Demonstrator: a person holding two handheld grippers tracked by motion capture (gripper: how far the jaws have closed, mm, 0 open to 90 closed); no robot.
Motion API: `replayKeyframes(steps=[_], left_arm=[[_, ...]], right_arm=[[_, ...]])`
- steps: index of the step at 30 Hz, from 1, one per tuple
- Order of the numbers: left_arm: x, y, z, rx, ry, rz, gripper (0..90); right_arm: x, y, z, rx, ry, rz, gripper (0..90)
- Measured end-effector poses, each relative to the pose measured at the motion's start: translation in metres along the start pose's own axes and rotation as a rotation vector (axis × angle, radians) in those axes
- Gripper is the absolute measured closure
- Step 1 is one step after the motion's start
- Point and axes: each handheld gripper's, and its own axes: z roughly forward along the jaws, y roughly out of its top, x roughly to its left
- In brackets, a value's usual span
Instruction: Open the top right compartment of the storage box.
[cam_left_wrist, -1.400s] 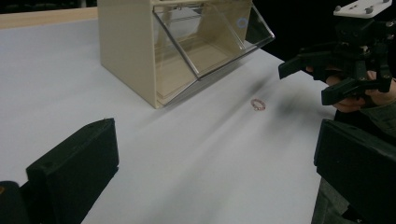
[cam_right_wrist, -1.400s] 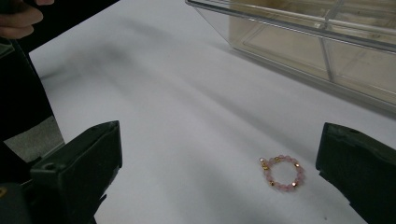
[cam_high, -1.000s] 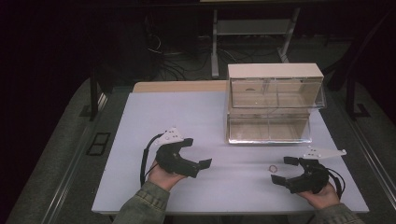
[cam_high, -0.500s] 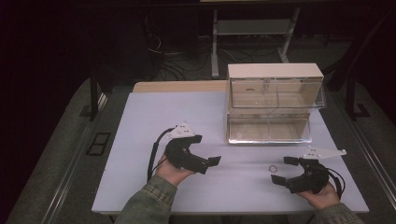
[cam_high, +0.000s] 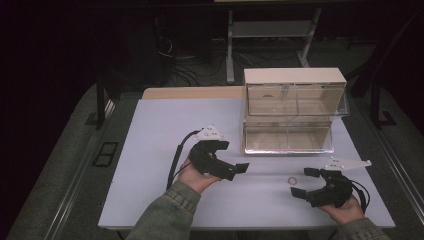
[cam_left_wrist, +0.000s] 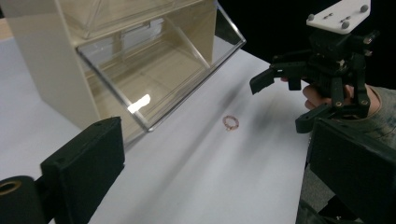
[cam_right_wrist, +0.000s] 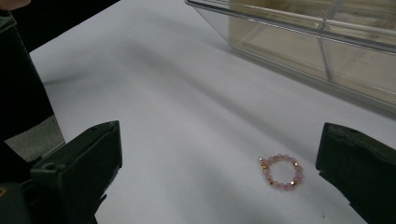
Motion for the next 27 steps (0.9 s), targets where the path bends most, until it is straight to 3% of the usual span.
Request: replayKeyframes(steps=[7, 22, 27], left_arm=[[-0.006, 0.015, 0.008, 0.013, -0.019, 0.024, 10.8], [-0.011, 0.035, 0.022, 0.006, -0.047, 0.028, 29.4], [-0.012, 0.041, 0.029, 0.026, -0.052, 0.034, 35.4]], right_arm=[[0.0, 0.0, 0.0, -0.005, 0.001, 0.002, 0.0], [0.0, 0.0, -0.001, 0.0, 0.0, -0.004, 0.0], [-0.001, 0.0, -0.001, 0.002, -0.001, -0.006, 0.0]])
